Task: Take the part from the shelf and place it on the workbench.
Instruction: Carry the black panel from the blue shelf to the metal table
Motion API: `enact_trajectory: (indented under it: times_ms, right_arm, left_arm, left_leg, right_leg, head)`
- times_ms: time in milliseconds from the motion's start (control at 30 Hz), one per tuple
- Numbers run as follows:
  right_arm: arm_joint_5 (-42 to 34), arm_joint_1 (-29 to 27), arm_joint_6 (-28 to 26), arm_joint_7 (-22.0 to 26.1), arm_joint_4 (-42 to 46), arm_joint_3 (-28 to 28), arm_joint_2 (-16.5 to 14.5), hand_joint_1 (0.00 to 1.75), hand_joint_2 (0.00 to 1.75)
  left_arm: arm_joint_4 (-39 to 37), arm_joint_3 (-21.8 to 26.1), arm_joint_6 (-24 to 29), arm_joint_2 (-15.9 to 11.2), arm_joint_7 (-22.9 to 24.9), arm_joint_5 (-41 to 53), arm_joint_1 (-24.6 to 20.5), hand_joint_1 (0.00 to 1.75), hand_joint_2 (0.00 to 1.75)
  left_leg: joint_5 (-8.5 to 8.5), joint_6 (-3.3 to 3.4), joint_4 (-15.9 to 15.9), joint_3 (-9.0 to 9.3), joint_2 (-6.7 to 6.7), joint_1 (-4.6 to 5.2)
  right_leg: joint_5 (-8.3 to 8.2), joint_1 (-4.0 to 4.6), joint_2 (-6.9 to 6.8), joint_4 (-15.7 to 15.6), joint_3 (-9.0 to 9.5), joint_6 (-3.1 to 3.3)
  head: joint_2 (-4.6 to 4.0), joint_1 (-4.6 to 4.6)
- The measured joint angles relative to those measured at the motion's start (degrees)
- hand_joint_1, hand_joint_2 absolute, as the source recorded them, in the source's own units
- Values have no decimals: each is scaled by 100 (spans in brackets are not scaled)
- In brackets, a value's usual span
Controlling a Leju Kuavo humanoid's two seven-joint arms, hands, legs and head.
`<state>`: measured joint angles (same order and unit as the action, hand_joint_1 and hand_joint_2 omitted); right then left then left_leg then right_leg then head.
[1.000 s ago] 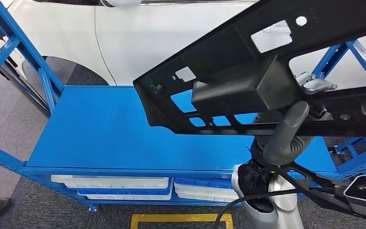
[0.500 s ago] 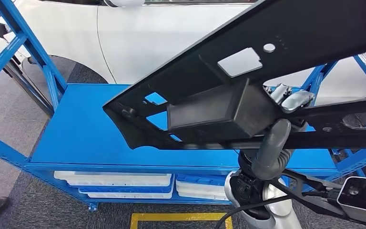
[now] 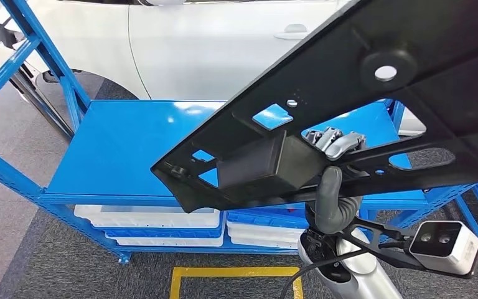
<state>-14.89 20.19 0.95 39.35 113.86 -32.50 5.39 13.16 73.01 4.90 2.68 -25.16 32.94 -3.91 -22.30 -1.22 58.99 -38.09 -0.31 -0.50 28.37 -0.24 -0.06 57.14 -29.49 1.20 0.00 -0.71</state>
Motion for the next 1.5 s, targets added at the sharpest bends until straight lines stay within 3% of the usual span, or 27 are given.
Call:
enact_trajectory:
  times_ms: [100,133,167,233,267,333,400,467,500,567,633,667,700,767,833,867,900,967,1033,1100,1133,1167,1233,1300,1367,1433,1500]
  right_arm:
    - [192,-93,2,-71,16,0,-26,175,175]
    - [255,-126,1,-95,26,0,-36,175,175]
    - [320,-150,-1,-121,38,0,-42,175,175]
    - [430,-171,-9,-183,67,1,-57,175,175]
    - [473,-165,-15,-221,83,2,-70,175,175]
    - [509,-112,-26,-306,119,4,-99,175,175]
    - [468,-5,-31,-388,140,5,-116,175,175]
    - [391,89,-31,-453,146,11,-123,175,175]
    - [359,119,-31,-475,149,18,-124,175,175]
    - [324,179,-31,-512,152,29,-124,175,175]
    - [314,255,-37,-542,151,29,-124,175,175]
    - [312,283,-49,-553,151,28,-124,175,175]
    - [312,302,-70,-560,150,28,-124,175,175]
    - [325,331,-123,-559,150,27,-124,175,175]
    - [355,358,-162,-541,161,24,-124,175,175]
    - [369,370,-180,-528,172,23,-124,175,175]
    - [381,377,-196,-514,183,22,-123,175,175]
    - [391,386,-216,-492,197,23,-122,175,175]
    - [381,386,-204,-471,200,23,-124,175,175]
    - [336,380,-159,-430,198,23,-123,175,175]
    - [302,377,-125,-401,193,26,-121,175,175]
    - [270,375,-88,-371,184,28,-119,175,175]
    - [226,374,-29,-328,164,32,-113,175,175]
    - [213,375,-6,-313,154,36,-111,175,175]
    - [208,381,0,-290,149,50,-109,175,175]
    - [202,388,9,-267,142,62,-105,175,175]
    - [192,383,26,-254,136,74,-90,175,175]
  left_arm:
    - [0,-1,-95,10,56,77,14,0,175]
    - [0,-3,-135,10,72,106,12,0,175]
    - [0,-6,-179,10,86,132,10,0,175]
    - [0,-13,-262,9,103,178,0,0,175]
    - [1,-16,-298,4,105,193,-14,0,175]
    - [1,-26,-354,-8,104,221,-53,0,175]
    - [0,-45,-391,-14,98,243,-81,0,175]
    - [-1,-60,-413,-7,93,252,-87,0,175]
    - [-1,-63,-418,-1,92,253,-89,0,175]
    - [-2,-74,-421,14,90,260,-98,0,175]
    - [-2,-103,-422,20,89,284,-103,0,175]
    - [-2,-119,-421,23,91,299,-102,0,175]
    - [-2,-134,-415,26,96,314,-102,0,175]
    - [-2,-149,-391,34,113,326,-103,0,175]
    - [-2,-153,-363,43,133,326,-99,0,175]
    - [-2,-154,-351,44,142,326,-96,0,175]
    - [-2,-154,-338,45,149,327,-93,0,175]
    - [-2,-154,-315,38,157,327,-85,0,175]
    - [-3,-154,-303,32,160,323,-68,0,175]
    - [-4,-154,-300,33,148,313,-57,0,175]
    - [-4,-154,-300,34,130,308,-56,0,175]
    - [-4,-154,-301,34,109,304,-57,0,175]
    - [-4,-154,-302,34,76,302,-58,0,175]
    - [-4,-154,-306,34,64,302,-65,0,175]
    - [-3,-154,-318,32,50,304,-82,0,175]
    - [-3,-154,-330,33,32,308,-92,0,175]
    - [-5,-154,-338,45,18,314,-89,0,175]
  left_leg:
    - [-820,-84,990,-292,5,-21]
    - [-978,-99,1338,-353,5,-22]
    - [-1001,-100,1525,-331,5,-21]
    - [-765,-66,1263,34,5,-18]
    - [-648,-28,867,350,4,-11]
    - [-621,55,58,906,1,23]
    - [-670,120,-268,1068,-2,66]
    - [-570,184,-304,1006,10,63]
    - [-498,219,-328,965,22,50]
    - [-339,273,-365,826,47,22]
    - [-207,291,-337,625,54,29]
    - [-147,286,-313,523,56,32]
    - [-92,279,-284,421,58,33]
    - [4,251,-207,234,57,31]
    - [84,202,-142,102,52,43]
    - [122,171,-124,73,50,47]
    - [165,139,-125,61,49,48]
    - [231,71,-134,41,42,37]
    - [-34,9,65,-84,32,24]
    - [-641,-45,704,-290,30,4]
    - [-878,-67,1101,-369,30,-4]
    - [-985,-81,1416,-394,30,-9]
    - [-824,-79,1524,-182,30,-10]
    - [-603,-31,846,421,28,-6]
    - [-670,41,-3,1003,25,20]
    - [-741,104,-329,1165,23,56]
    - [-627,174,-349,1096,42,45]
  right_leg:
    - [-178,4,-10,-2,-210,71]
    - [-235,13,-11,4,-287,74]
    - [-290,22,-12,11,-362,73]
    - [-391,42,-12,28,-503,65]
    - [-436,50,-11,38,-556,58]
    - [-521,67,-12,48,-621,17]
    - [-607,59,-17,40,-644,-48]
    - [-672,44,-12,32,-668,-116]
    - [-600,45,-5,91,-715,-146]
    - [-139,34,6,547,-909,-195]
    - [378,9,7,1315,-1122,-235]
    - [450,-2,7,1577,-1140,-249]
    - [395,-11,6,1662,-1067,-257]
    - [118,-22,5,1198,-606,-249]
    - [100,-4,9,416,-50,-204]
    - [150,6,13,162,103,-172]
    - [187,22,18,51,148,-136]
    - [88,18,13,29,77,-53]
    - [-57,0,-4,11,-55,31]
    - [-204,-3,-10,8,-235,75]
    - [-275,2,-10,12,-330,79]
    - [-345,7,-11,17,-423,76]
    - [-475,11,-11,28,-596,57]
    - [-588,17,-10,40,-726,29]
    - [-690,29,-13,44,-789,-23]
    - [-791,23,-21,24,-798,-93]
    - [-807,16,-14,26,-835,-165]
  head:
    - [0,-22]
    - [0,-22]
    - [0,-23]
    - [0,-23]
    - [0,-23]
    - [0,-19]
    - [1,-32]
    - [1,-48]
    - [1,-45]
    - [0,-28]
    - [0,-19]
    - [0,-19]
    - [0,-20]
    - [0,-20]
    - [1,-26]
    - [1,-12]
    - [1,1]
    - [1,44]
    - [0,38]
    - [0,15]
    - [0,9]
    - [0,10]
    - [0,9]
    - [0,9]
    - [0,15]
    - [0,-1]
    - [0,-18]
